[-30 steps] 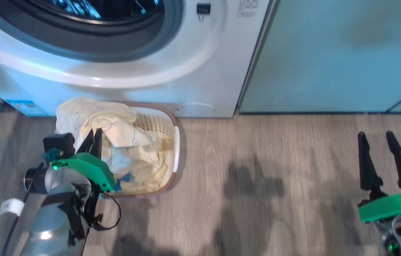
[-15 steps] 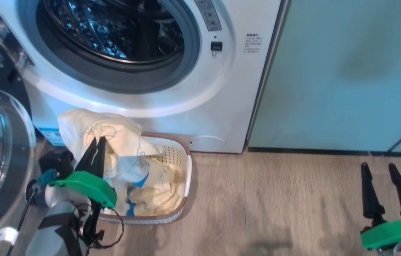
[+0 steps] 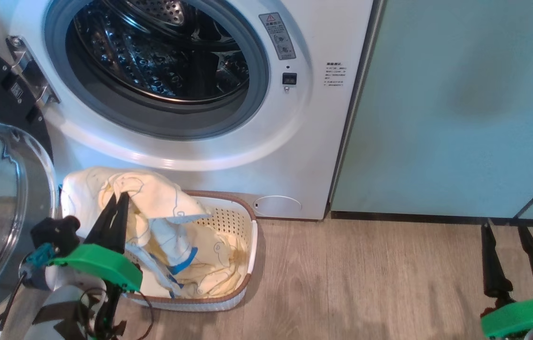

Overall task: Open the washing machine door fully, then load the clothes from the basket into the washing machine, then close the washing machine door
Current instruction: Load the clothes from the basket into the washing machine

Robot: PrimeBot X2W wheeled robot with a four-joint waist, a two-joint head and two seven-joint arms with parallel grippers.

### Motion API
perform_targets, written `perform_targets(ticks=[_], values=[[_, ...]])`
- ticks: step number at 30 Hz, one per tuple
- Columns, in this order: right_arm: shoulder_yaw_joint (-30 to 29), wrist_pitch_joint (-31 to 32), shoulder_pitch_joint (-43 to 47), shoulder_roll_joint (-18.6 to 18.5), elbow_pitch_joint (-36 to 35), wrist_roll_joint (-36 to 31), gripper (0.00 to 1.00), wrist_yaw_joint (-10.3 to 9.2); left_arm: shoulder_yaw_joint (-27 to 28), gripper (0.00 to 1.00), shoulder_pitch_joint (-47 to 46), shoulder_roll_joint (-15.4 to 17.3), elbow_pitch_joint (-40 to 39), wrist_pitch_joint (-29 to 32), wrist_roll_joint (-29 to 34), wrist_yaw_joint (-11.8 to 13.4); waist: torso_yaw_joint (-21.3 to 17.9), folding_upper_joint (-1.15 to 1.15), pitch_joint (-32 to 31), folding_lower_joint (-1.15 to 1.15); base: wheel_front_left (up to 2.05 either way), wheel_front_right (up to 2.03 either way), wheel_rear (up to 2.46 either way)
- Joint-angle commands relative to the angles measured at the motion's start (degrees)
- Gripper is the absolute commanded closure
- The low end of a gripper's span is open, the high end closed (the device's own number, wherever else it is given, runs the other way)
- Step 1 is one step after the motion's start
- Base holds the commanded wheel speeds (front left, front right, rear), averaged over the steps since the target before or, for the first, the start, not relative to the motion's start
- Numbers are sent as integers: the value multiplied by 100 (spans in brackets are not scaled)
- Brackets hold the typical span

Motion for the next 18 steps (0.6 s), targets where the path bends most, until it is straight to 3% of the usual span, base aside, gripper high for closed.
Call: perform_targets(ticks=[1,11,18], values=[[91,-37,-40,-65,-210,-26,0,9,212,100,-214,217,-235,-62,-42,-7,13,0,3,1,0,0,0],[138,-37,-64,-49,-192,-7,0,9,80,100,-434,271,-292,-62,-213,-7,-18,0,108,1,0,0,0],[187,-37,-215,-43,-208,4,0,9,-240,100,-1054,541,-157,-62,-373,-7,-90,0,352,1,0,0,0]])
